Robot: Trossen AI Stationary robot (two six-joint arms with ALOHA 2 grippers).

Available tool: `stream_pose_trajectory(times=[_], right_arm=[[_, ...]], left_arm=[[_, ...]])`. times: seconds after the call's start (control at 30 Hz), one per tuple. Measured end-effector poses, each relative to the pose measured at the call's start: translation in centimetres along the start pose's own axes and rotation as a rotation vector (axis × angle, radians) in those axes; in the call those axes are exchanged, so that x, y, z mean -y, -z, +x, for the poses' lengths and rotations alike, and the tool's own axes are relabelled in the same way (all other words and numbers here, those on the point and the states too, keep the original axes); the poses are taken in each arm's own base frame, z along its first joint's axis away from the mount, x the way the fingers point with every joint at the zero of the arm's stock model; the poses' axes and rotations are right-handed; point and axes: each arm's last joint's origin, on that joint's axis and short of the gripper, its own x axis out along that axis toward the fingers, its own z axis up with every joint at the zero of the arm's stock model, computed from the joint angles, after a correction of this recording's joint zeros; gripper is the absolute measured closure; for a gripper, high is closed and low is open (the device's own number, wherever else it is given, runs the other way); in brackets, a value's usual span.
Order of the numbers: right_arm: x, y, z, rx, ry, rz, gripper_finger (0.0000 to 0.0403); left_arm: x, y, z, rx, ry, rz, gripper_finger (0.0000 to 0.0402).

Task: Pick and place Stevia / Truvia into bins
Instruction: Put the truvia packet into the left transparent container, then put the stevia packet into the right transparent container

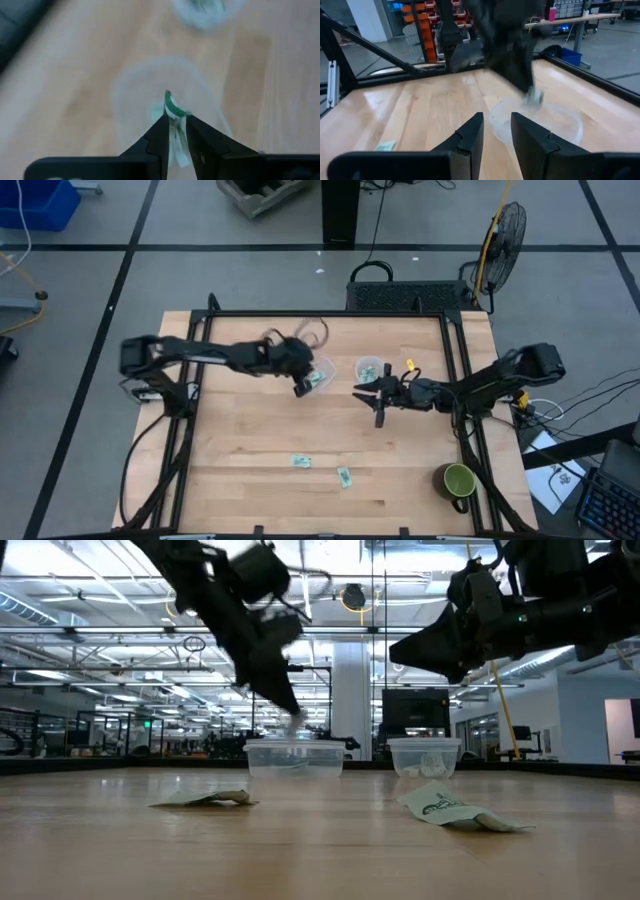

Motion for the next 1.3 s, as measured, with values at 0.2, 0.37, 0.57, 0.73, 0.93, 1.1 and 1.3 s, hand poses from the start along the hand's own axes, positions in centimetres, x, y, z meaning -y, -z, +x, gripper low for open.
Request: stream_pose_trajectory(times=[0.2, 0.37, 0.57, 0.73, 0.93, 1.1, 1.3], right_arm=[[0.0, 0.5, 0.2, -0.01, 0.002, 0.014, 0.0312], [0.0, 0.4, 0.3, 0.001, 0.0, 0.004, 0.0312], [-0.3, 0.4, 0.3, -0.016, -0.114, 0.002, 0.0312], [-2.0, 1.1, -0.3, -0.098, -0.341, 0.02, 0.0312], [-5.3, 2.0, -1.1, -0.205, -0.411, -0.04, 0.0312], [-8.4, 1.1, -0.1, -0.236, -0.447, -0.107, 0.0312], [-12.0, 3.5, 1.9, -0.415, -0.468, -0.092, 0.0312]], left_arm=[[0.7, 1.3, 2.5, -0.069, -0.023, 0.058, 0.033], [0.6, 1.3, 2.4, -0.078, -0.03, 0.057, 0.033], [1.4, -0.1, -0.8, 0.023, 0.021, 0.05, 0.033], [3.6, -1.4, -5.3, 0.141, 0.243, 0.089, 0.033], [7.6, -1.2, -7.9, 0.177, 0.478, 0.107, 0.033], [10.5, -0.5, -7.7, 0.201, 0.468, 0.166, 0.033], [12.0, 0.0, -7.6, 0.239, 0.354, 0.18, 0.033]])
